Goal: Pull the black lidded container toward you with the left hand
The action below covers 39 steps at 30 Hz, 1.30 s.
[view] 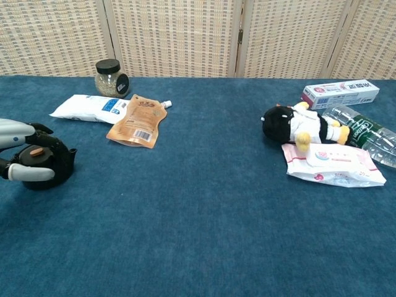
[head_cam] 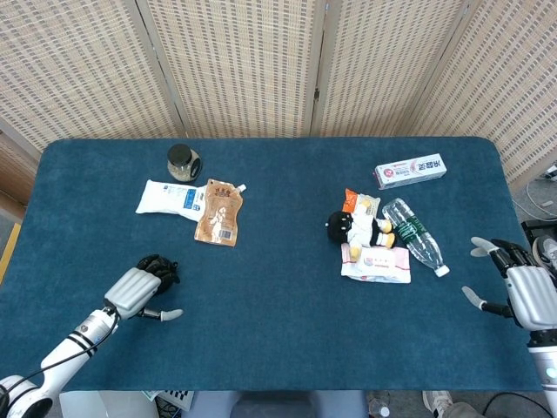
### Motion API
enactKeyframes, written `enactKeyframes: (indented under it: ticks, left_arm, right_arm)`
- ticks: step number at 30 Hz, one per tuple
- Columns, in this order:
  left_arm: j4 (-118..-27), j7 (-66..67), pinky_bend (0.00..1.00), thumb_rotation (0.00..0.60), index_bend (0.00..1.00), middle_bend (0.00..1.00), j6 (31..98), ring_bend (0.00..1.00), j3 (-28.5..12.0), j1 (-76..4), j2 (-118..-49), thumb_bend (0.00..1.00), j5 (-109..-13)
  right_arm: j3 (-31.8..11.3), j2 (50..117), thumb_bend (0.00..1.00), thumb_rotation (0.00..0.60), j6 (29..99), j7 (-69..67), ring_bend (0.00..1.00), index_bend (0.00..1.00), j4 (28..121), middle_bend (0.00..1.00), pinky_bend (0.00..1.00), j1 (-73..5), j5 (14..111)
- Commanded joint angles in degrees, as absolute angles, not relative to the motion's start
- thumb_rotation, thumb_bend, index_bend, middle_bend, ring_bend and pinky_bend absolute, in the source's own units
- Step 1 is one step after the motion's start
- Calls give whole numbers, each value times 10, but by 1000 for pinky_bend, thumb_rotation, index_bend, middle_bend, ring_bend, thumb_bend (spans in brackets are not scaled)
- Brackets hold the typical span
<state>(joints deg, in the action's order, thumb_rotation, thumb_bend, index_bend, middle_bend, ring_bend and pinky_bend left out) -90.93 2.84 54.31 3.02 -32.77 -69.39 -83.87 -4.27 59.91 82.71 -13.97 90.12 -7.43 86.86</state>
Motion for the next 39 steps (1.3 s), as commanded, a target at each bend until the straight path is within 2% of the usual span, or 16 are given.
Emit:
enactKeyframes:
  ticks: [1,12,29,39]
  left_arm:
    - [-916,32,0,88,273,308,554,185,37,-317,-686,96,-841]
    - [-943,49,0,110,282,309,589,186,58,-285,-660,96,-864]
    - [-973,112,0,121,291,312,606,186,63,-256,-632,96,-845]
    - [-972,108,0,186,291,316,658,190,45,-228,-642,96,-843]
  right_arm:
    - [-42,599,246,600,829,-140,160,188,901,333,150,-74,870]
    - [-41,601,246,600,834,-143,160,188,899,333,150,-71,874]
    - [-40,603,246,600,838,-153,160,188,891,333,149,-70,879]
    - [-41,602,246,600,840,-156,160,188,889,333,150,-69,881]
